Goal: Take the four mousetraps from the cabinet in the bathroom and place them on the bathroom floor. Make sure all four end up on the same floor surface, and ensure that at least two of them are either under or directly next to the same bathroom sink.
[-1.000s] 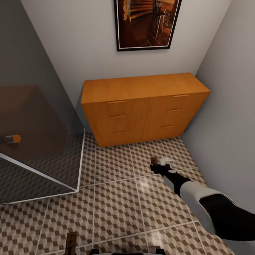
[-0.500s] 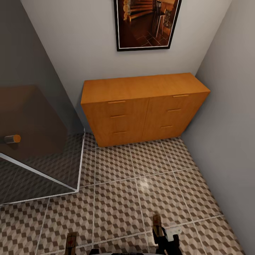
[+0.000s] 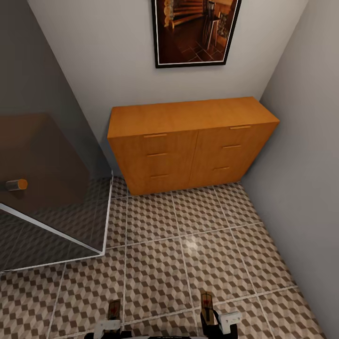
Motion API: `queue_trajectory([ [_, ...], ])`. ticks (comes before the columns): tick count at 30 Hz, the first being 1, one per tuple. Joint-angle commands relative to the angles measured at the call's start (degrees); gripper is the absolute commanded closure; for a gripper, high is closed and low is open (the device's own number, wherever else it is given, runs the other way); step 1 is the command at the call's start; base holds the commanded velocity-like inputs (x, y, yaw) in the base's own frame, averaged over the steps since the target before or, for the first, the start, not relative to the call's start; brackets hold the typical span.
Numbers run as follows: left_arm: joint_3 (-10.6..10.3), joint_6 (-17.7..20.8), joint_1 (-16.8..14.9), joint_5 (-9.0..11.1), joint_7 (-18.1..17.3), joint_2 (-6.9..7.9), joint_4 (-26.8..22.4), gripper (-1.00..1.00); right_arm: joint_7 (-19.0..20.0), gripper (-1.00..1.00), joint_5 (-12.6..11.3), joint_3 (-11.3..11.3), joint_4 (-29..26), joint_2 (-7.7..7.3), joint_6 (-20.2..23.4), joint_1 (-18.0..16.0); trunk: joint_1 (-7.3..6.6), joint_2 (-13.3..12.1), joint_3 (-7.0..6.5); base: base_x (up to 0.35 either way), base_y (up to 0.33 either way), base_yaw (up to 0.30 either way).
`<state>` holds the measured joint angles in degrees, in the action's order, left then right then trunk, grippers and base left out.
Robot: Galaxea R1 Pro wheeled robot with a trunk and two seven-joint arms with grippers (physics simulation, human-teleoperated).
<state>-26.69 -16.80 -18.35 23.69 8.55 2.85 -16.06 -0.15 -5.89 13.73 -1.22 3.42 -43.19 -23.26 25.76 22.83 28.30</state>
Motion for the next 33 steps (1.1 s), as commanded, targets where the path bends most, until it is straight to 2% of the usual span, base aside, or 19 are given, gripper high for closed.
queue_trajectory([
  [1, -0.5, 0.8, 0.0, 0.1, 1.3, 0.05, -1.0, 1.0, 0.3, 1.0, -0.8, 0.5, 0.1, -0.02, -0.3, 0.0, 0.03, 0.1, 0.07, 0.0, 0.0, 0.0],
  [5, -0.8, 1.5, 0.0, 0.0, 2.8, 0.02, -2.4, 1.0, 0.3, 1.0, -0.9, 0.5, 0.0, -0.24, -0.3, 0.0, 0.03, 0.1, 0.07, 0.0, 0.0, 0.0],
  [7, -0.9, 0.2, 0.0, 0.0, 2.9, 0.09, -2.4, 1.0, 0.3, 1.0, -0.9, 0.5, 0.0, -0.35, -0.3, 0.0, 0.03, 0.1, 0.07, 0.0, 0.0, 0.0],
  [12, -1.1, -8.2, 0.0, -0.1, 2.8, 0.07, 2.3, 1.0, 0.3, 1.0, -0.9, 0.5, 0.1, -0.42, -0.4, 0.0, 0.03, 0.1, 0.07, 0.0, 0.0, 0.0],
  [15, -1.2, -11.3, 0.0, -0.1, 2.8, 0.02, 5.4, 1.0, 0.3, 1.0, -0.9, 0.5, 0.1, -0.43, -0.3, 0.0, 0.03, 0.1, 0.07, 0.0, 0.0, 0.0],
  [33, -1.2, -12.2, 0.0, -0.1, 2.7, -0.09, 7.8, 1.0, 0.2, 1.0, -1.0, 0.4, 0.1, -0.49, -0.3, 0.0, 0.03, 0.1, 0.07, 0.0, 0.0, 0.0],
])
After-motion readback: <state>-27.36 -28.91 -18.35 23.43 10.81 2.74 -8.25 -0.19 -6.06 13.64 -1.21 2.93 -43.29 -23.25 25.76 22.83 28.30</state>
